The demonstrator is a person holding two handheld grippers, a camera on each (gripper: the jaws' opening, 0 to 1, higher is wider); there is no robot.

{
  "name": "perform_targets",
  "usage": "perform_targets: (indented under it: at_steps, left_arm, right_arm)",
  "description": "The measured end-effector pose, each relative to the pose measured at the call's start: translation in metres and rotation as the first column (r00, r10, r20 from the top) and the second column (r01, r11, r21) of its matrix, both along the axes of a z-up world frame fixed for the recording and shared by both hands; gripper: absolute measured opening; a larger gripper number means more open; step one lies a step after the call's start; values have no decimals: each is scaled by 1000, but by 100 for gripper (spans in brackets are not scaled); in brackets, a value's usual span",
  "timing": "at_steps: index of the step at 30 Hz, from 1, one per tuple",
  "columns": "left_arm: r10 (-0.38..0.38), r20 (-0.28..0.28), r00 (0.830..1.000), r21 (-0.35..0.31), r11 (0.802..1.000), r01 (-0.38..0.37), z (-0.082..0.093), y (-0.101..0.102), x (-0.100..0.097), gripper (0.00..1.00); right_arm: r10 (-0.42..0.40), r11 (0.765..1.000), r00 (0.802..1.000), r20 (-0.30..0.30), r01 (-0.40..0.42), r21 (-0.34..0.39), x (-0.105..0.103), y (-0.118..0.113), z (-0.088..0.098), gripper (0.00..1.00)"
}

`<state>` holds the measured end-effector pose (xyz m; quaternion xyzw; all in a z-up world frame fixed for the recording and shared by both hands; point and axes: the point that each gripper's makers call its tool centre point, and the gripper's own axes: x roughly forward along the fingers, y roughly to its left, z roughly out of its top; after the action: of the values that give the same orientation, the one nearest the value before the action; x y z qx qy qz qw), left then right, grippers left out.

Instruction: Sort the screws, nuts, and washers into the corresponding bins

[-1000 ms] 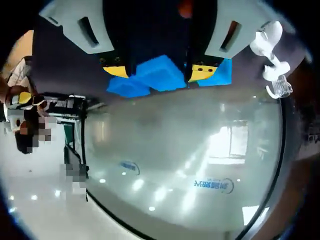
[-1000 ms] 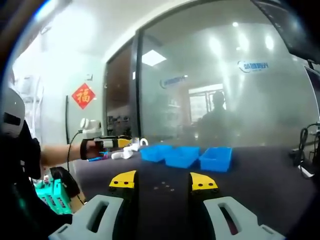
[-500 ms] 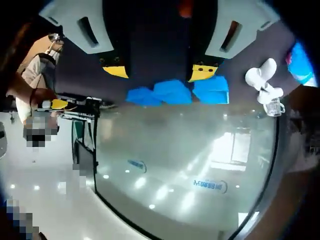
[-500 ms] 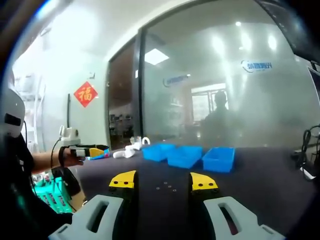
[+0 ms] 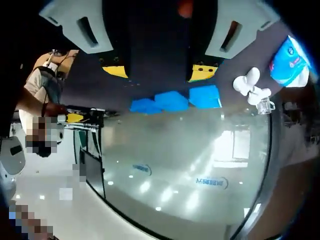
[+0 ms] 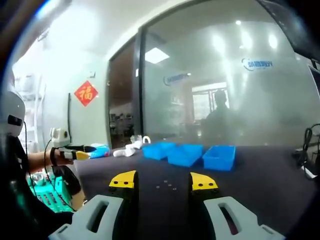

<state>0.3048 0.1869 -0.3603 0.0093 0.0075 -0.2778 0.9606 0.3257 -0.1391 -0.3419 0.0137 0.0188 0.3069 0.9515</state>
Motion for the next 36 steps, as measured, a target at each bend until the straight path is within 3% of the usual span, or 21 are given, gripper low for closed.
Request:
perform_targets:
  at_steps: [11, 15, 22, 36]
  left_arm:
    - [-88, -41, 995, 69, 994, 91, -10, -20, -7, 44]
    - [-99, -45, 994, 41, 994, 101, -5, -20, -7, 44]
    - [-91, -45, 995, 36, 995, 92, -1, -15, -7, 44]
    - [-86, -61, 994, 47, 995, 89, 0, -9, -8, 44]
  right_arm:
    - [32, 998, 999, -31, -34, -56, 1, -4, -5, 36]
    - [65, 993, 996, -56, -70, -93, 1, -4, -9, 36]
    - [133, 973, 985, -113, -152, -175, 2, 0, -15, 36]
    - [205, 927, 967, -153, -242, -287, 3, 12, -12, 36]
